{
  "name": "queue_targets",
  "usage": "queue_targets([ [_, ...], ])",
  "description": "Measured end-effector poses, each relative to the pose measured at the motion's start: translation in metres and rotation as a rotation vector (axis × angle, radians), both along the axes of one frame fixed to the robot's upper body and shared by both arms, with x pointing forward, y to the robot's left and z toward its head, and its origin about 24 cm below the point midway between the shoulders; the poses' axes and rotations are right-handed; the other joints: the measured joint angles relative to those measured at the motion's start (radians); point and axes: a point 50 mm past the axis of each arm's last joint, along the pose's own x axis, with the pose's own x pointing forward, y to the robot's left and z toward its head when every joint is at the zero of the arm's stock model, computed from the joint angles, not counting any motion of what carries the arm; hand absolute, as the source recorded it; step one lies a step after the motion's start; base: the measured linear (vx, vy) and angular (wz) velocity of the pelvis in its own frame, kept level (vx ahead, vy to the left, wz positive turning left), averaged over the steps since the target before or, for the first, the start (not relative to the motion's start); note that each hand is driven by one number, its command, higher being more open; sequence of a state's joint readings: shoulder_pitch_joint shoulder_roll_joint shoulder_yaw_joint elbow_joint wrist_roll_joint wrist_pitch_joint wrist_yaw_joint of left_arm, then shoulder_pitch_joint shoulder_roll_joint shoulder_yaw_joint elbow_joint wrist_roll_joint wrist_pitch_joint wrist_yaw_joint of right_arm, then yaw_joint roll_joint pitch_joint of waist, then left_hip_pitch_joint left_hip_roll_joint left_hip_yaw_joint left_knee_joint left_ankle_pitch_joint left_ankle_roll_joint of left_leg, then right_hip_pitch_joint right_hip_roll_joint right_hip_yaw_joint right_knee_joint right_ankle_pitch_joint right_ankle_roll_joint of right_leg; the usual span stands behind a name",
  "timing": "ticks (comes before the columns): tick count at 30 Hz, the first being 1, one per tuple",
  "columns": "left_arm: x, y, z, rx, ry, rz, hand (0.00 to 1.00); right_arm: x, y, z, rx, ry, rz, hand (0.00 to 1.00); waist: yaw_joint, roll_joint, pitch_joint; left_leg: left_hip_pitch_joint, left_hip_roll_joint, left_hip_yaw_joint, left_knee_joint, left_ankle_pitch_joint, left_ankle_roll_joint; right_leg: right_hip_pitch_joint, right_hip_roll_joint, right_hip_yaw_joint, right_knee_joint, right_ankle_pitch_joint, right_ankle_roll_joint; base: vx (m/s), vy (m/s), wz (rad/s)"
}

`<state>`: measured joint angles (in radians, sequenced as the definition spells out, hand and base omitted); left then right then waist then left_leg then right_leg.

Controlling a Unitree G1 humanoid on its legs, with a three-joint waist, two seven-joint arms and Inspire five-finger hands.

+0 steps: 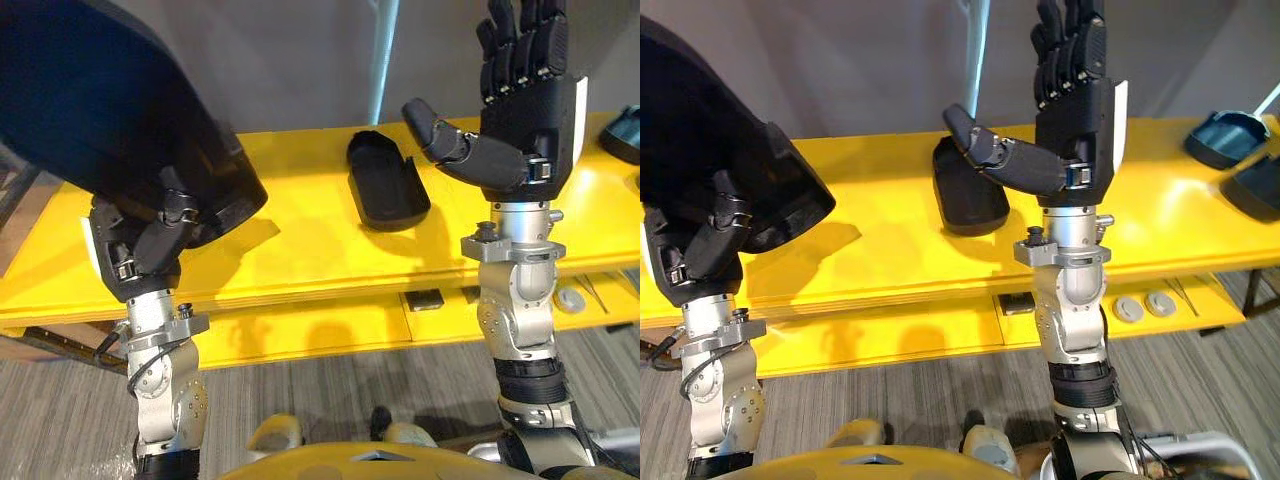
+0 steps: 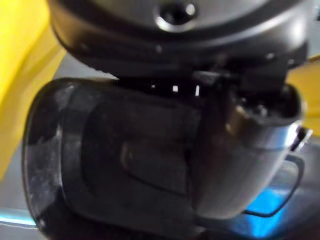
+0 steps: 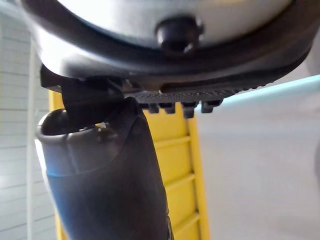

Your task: Walk over and take three plastic housings, then place them on the shelf

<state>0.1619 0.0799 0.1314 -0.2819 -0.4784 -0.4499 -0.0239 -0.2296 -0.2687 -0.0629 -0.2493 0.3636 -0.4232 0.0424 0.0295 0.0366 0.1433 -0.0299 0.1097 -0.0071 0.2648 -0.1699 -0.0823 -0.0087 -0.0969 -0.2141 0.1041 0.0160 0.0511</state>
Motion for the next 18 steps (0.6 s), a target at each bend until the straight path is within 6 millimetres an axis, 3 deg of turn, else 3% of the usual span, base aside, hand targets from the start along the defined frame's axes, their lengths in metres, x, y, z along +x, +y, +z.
queue_targets([
  [2,0.0,0.0,0.0,0.005,0.002,-0.007,0.0,-0.004,-0.01,-0.011,0.015,0.046,-0.043,1.0,0.003,-0.001,-0.001,0.019,-0.016,-0.001,-0.059,0.031,0.001,0.011,-0.011,-0.001,-0.022,0.005,0.007,0.07,-0.012,0.12],
  [8,0.002,-0.004,-0.003,-0.002,0.03,-0.033,0.0,-0.016,-0.016,-0.023,0.072,0.08,-0.088,1.0,-0.003,-0.003,-0.004,0.034,-0.033,-0.002,-0.081,0.036,0.007,0.038,-0.023,-0.001,-0.058,0.017,0.015,0.01,0.035,0.05],
  [13,0.001,-0.009,-0.007,0.016,0.067,-0.053,0.0,-0.032,-0.02,-0.044,0.098,0.162,-0.126,1.0,-0.01,0.007,-0.016,0.017,-0.024,-0.006,-0.017,0.006,0.004,0.058,-0.007,0.0,-0.071,0.015,0.014,-0.01,-0.001,0.0],
  [18,-0.001,-0.008,-0.011,0.031,0.098,-0.051,0.0,-0.037,-0.026,-0.054,0.084,0.219,-0.149,1.0,-0.037,0.017,-0.013,0.001,-0.013,0.037,-0.004,0.0,0.009,0.035,-0.025,0.018,-0.054,0.008,0.004,-0.07,0.031,-0.06],
])
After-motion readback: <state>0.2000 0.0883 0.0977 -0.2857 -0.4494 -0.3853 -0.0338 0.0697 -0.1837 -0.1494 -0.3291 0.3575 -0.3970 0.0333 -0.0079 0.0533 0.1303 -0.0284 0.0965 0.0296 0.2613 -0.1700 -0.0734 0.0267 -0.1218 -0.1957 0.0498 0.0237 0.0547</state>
